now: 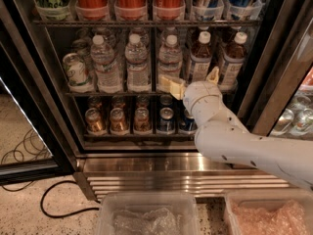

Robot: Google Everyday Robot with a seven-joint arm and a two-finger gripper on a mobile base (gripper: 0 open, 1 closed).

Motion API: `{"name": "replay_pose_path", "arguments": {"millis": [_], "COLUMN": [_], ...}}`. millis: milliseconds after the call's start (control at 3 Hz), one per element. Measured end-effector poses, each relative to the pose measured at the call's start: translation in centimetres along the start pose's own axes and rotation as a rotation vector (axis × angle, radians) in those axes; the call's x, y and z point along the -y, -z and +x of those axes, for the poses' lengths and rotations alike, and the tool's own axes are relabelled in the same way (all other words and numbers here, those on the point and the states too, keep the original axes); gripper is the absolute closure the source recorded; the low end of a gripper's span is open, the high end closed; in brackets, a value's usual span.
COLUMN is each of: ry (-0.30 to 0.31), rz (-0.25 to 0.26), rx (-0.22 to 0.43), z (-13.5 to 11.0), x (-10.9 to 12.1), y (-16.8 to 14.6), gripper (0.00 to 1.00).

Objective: Pick blue plastic bottle from middle shelf of fridge

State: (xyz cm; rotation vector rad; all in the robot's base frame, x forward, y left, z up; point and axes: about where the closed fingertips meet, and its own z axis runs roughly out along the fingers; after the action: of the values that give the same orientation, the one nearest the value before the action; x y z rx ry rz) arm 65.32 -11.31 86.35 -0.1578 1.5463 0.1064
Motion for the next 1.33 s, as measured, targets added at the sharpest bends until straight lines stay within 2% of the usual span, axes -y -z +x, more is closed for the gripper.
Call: {"name": "replay_pose_path", "arguments": {"millis": [667,1333], "ry": [0.062,0.082], "rz": [0.045,0.077], "rx": [-0.008,0.002], "z": [1.0,0.9], "x": [1.9,3.0], "y": [0.2,0.4], "gripper": [0.01,0.20]}}
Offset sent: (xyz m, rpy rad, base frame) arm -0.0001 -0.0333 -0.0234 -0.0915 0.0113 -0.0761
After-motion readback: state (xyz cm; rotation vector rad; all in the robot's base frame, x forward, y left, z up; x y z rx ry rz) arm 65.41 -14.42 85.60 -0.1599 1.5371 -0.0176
